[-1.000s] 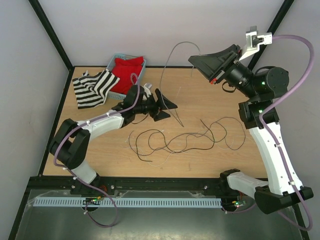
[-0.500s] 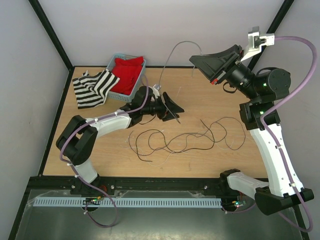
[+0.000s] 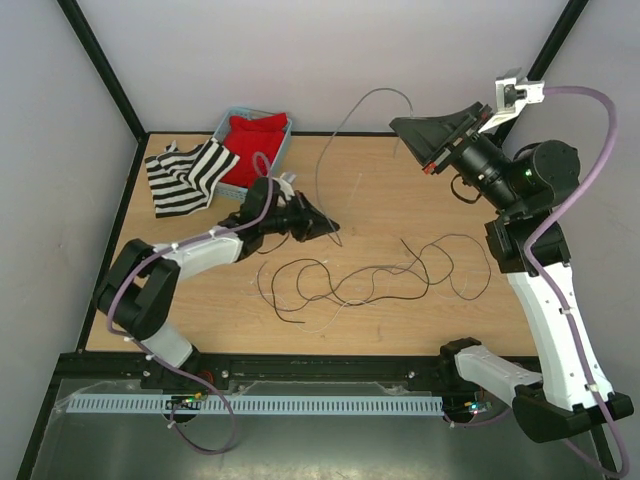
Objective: Zip-tie the wires
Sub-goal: Straighten the cable at the center of the board.
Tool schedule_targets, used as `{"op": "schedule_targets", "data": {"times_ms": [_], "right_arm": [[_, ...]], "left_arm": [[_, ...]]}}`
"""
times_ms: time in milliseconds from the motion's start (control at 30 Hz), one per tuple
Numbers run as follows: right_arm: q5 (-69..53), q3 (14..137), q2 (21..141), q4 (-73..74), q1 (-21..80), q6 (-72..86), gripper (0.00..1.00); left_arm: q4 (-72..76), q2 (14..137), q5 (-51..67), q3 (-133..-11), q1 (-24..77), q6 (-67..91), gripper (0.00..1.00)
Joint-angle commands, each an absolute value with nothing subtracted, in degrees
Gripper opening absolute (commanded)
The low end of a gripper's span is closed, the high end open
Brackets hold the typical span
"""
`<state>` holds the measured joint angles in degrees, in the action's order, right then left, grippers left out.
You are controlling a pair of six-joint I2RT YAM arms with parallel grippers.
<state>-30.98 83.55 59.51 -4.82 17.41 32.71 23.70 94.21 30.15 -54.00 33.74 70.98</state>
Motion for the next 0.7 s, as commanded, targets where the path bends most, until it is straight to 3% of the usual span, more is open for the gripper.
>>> {"op": "schedule_targets", "data": {"times_ms": [0,233,467,667], "right_arm": [[-22.87,81.61,56.78,3.03,17.68,26.19,0.00],[-11.39,77.78,56.02,16.54,17.69,15.45,0.00],[14.62,70.37,53.54,29.53,17.58,6.88,0.00],[22.50,62.43,53.70,30.67,15.44,4.42,0.00]], "left_arm": [[24.61,87.62,29.92,-49.15,29.37,68.44,0.00],[13.75,77.86,26.37,-44.12,23.76,60.78,0.00],[-7.38,65.48,10.37,-43.17,23.47,49.33,0.00],[-16.05,58.37,0.24,-41.47,23.57,45.61,0.00]]}}
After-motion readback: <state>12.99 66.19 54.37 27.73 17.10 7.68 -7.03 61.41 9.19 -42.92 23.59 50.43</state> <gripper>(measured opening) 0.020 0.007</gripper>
